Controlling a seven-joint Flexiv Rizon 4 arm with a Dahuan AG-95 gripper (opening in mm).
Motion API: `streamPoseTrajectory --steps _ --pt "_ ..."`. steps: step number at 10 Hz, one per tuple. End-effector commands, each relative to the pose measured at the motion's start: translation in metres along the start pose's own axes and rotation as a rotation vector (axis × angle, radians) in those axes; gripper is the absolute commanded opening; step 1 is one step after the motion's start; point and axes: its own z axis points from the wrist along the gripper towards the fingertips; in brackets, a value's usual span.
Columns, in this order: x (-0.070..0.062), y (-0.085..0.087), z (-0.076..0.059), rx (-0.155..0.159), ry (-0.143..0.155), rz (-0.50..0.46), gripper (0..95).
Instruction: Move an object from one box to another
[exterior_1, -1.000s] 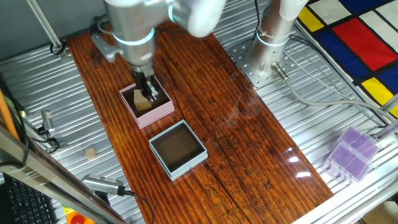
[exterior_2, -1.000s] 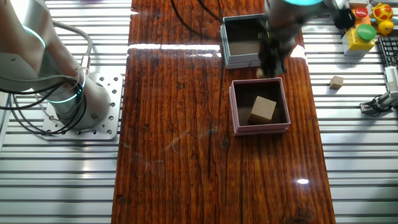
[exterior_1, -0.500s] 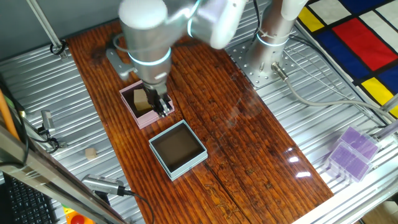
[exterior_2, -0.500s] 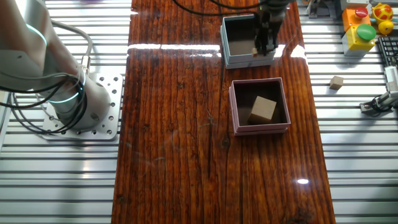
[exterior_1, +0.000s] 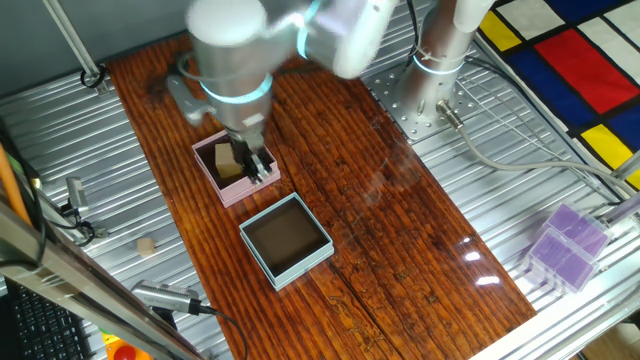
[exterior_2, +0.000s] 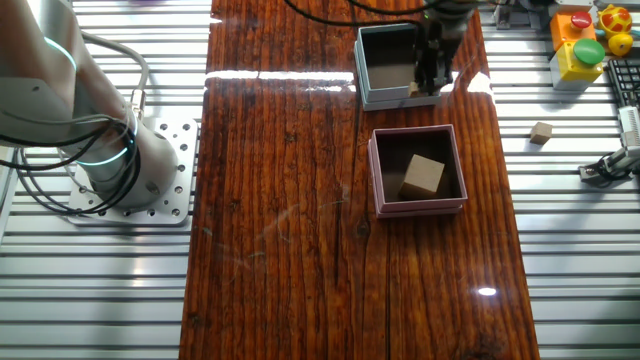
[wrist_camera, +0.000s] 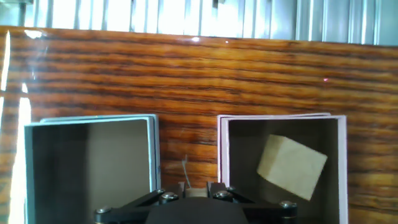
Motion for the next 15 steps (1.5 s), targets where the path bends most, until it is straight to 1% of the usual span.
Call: streamPoseTrajectory --steps 1,2,3,5,6,7,8,9,10,11,12,14,15 --pt "-0.001 0.000 0.002 -0.013 0.009 -0.121 0.0" --pt "-0.001 0.000 0.002 -0.017 0.012 -0.123 0.0" --pt "-0.001 0.000 0.002 -0.029 0.005 -0.114 0.0" --pt "-0.001 0.000 0.002 -0.025 0.003 -0.067 0.0" --pt "-0.001 0.004 0.002 -0.022 0.002 -0.033 0.0" --pt "-0.001 0.026 0.007 -0.021 0.000 -0.004 0.0" --pt "-0.001 0.034 0.010 -0.020 -0.001 0.003 0.0" --pt "0.000 0.052 0.017 -0.020 -0.002 0.023 0.0" --pt "0.002 0.063 0.025 -0.020 -0.003 0.029 0.0" --pt "0.002 0.067 0.032 -0.020 -0.010 0.029 0.0" --pt "0.003 0.071 0.043 -0.022 -0.018 0.032 0.0" --pt "0.004 0.076 0.058 -0.021 -0.027 0.030 0.0" --pt "0.005 0.077 0.063 -0.021 -0.032 0.028 0.0"
